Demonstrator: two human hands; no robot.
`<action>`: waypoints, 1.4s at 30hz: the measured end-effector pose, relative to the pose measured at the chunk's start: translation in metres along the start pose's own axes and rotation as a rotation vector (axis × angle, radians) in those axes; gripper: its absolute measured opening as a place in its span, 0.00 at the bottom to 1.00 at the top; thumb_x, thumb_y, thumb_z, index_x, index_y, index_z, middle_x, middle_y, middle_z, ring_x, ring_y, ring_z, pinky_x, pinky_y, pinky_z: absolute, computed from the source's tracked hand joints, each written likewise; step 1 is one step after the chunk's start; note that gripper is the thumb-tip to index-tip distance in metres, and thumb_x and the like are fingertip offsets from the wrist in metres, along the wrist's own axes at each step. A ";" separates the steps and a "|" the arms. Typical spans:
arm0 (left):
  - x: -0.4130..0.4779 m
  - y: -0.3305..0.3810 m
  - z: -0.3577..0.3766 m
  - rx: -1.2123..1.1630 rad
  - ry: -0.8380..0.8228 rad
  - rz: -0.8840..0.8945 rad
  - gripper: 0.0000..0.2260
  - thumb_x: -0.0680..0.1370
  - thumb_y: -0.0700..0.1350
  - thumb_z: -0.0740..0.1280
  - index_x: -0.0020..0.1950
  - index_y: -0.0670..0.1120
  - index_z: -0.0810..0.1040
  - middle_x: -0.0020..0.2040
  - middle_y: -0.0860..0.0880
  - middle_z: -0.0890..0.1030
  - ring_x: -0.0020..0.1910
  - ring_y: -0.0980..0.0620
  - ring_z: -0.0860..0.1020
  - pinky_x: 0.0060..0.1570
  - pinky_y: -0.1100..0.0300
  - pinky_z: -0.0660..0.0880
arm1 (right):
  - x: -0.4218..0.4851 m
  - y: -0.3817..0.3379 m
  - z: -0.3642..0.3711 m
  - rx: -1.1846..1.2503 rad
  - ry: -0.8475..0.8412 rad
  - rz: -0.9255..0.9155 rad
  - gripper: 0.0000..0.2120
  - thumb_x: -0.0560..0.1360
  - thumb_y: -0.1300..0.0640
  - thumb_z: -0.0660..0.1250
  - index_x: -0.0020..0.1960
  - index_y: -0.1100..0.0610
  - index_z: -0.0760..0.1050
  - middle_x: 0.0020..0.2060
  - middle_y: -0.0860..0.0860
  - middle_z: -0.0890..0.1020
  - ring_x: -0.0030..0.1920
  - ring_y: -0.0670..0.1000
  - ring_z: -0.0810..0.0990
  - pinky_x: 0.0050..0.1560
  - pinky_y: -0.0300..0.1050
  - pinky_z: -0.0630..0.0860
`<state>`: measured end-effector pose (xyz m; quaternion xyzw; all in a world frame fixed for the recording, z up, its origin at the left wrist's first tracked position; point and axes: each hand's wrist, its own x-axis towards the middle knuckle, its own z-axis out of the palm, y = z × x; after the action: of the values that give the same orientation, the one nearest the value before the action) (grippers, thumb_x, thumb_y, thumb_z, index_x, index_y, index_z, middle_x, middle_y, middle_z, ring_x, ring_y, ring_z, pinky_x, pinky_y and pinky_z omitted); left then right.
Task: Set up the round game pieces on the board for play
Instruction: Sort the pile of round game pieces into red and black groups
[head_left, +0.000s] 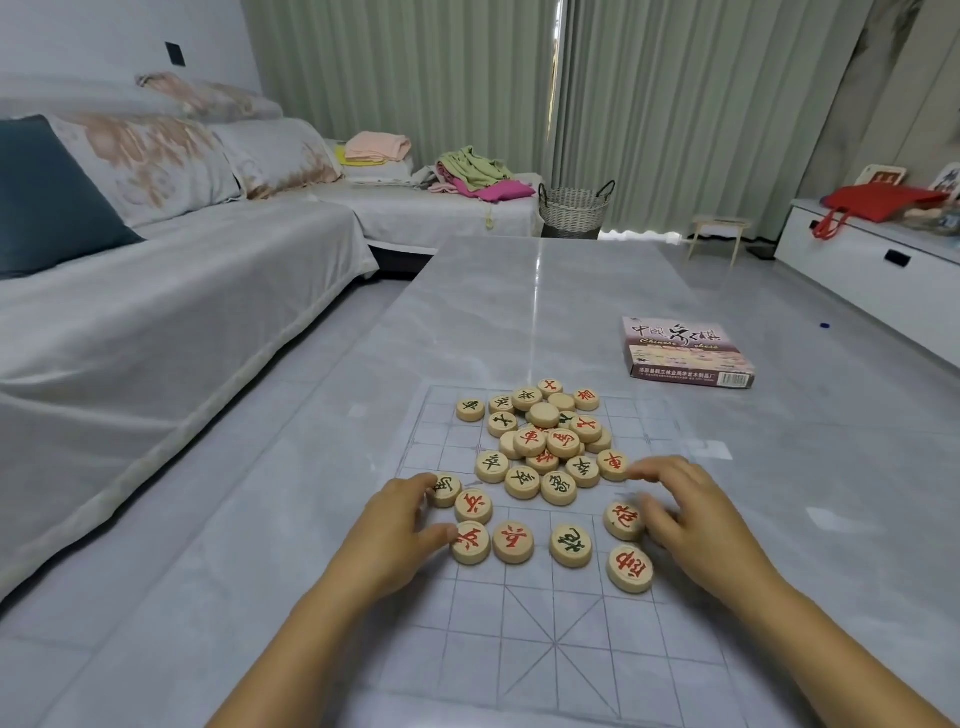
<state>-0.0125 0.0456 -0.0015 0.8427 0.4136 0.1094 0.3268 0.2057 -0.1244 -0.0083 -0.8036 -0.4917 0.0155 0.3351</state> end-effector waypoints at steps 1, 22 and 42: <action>0.001 0.000 -0.001 0.014 -0.008 0.003 0.27 0.75 0.49 0.68 0.72 0.49 0.63 0.67 0.48 0.69 0.61 0.51 0.72 0.61 0.57 0.71 | 0.008 -0.008 0.002 -0.017 -0.007 -0.058 0.11 0.76 0.59 0.62 0.58 0.52 0.74 0.53 0.44 0.74 0.59 0.48 0.71 0.58 0.42 0.67; -0.005 0.002 -0.006 0.316 -0.052 0.119 0.25 0.75 0.51 0.66 0.70 0.50 0.62 0.69 0.49 0.68 0.66 0.49 0.67 0.62 0.56 0.68 | 0.025 -0.044 0.035 -0.214 -0.285 -0.307 0.09 0.75 0.51 0.64 0.54 0.53 0.75 0.47 0.44 0.74 0.48 0.45 0.71 0.49 0.39 0.71; -0.006 0.000 -0.007 0.379 -0.076 0.158 0.26 0.75 0.52 0.66 0.70 0.51 0.62 0.70 0.51 0.68 0.67 0.50 0.66 0.64 0.57 0.67 | 0.074 -0.028 0.029 -0.309 -0.284 0.008 0.22 0.74 0.49 0.64 0.67 0.52 0.68 0.60 0.53 0.70 0.61 0.54 0.70 0.59 0.46 0.69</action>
<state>-0.0197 0.0439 0.0044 0.9224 0.3468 0.0229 0.1682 0.2115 -0.0422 0.0075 -0.8372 -0.5271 0.0544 0.1352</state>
